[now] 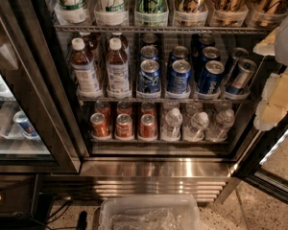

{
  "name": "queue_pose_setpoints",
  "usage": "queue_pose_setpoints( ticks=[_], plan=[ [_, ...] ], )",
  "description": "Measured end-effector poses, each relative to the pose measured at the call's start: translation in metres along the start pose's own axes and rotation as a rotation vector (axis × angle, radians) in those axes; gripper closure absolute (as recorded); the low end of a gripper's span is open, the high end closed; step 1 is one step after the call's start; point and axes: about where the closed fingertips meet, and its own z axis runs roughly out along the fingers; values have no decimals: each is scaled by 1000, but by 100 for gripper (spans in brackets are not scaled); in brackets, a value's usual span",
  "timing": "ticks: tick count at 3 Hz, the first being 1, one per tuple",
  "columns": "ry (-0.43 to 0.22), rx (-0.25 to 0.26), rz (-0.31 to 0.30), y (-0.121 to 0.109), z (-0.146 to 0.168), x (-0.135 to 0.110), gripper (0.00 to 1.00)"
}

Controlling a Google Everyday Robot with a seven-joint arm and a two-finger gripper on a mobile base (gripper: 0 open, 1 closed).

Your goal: Pick 7up can from top shelf of fridge

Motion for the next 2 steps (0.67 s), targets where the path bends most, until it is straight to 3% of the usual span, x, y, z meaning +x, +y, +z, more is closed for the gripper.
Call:
queue_pose_setpoints(
  ticks=[1,2],
  plan=[
    [0,0,0,0,0,0,0],
    [-93,36,39,4,0,-18,0]
  ],
)
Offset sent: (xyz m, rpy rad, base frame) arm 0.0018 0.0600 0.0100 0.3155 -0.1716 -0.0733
